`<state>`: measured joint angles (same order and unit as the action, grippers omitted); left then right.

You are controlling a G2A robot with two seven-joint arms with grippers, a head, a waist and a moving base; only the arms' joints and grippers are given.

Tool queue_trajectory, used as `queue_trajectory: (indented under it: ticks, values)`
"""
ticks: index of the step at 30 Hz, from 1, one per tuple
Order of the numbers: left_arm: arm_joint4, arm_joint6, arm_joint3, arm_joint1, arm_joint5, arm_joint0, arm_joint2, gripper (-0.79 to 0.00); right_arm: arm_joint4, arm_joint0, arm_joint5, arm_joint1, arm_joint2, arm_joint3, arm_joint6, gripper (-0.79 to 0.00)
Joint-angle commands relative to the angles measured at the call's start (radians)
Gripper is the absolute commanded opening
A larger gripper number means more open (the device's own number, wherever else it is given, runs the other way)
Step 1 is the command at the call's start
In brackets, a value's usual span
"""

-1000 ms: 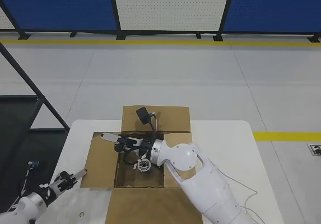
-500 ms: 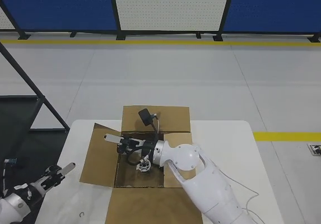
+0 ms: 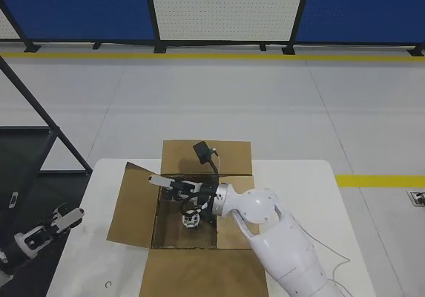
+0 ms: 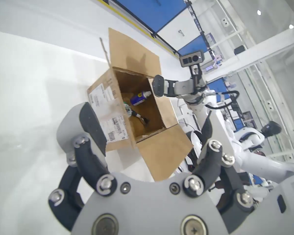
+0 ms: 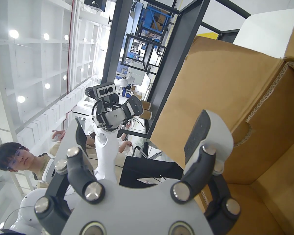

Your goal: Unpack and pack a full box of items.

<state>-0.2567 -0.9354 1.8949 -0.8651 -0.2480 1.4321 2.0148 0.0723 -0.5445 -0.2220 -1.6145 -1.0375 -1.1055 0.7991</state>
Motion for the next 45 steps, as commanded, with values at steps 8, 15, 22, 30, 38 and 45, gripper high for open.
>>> queue_trajectory:
  ticks: [8, 15, 22, 30, 38, 45]
  values:
    - [0.096, -0.083, 0.066, 0.017, 0.085, -0.171, -0.21, 0.0, -0.05, -0.202, 0.009, 0.065, -0.186, -0.25, 0.015, 0.0]
    - [0.168, -0.041, 0.036, 0.006, 0.142, -0.303, -0.46, 0.0, -0.151, -0.422, 0.131, 0.109, -0.334, -0.568, -0.018, 0.0]
    - [0.175, -0.039, 0.001, -0.008, 0.194, -0.391, -0.601, 0.0, -0.223, -0.535, 0.241, 0.128, -0.385, -0.722, -0.026, 0.0]
    - [0.175, -0.039, 0.001, -0.008, 0.194, -0.391, -0.601, 0.0, -0.223, -0.535, 0.241, 0.128, -0.385, -0.722, -0.026, 0.0]
    - [0.231, 0.084, -0.035, -0.028, 0.226, -0.41, -0.72, 0.0, -0.186, -0.571, 0.201, 0.134, -0.371, -0.717, -0.056, 0.0]
    - [0.196, 0.142, -0.195, -0.09, 0.225, -0.599, -0.967, 0.0, -0.148, -0.68, 0.177, 0.154, -0.473, -0.785, -0.085, 0.0]
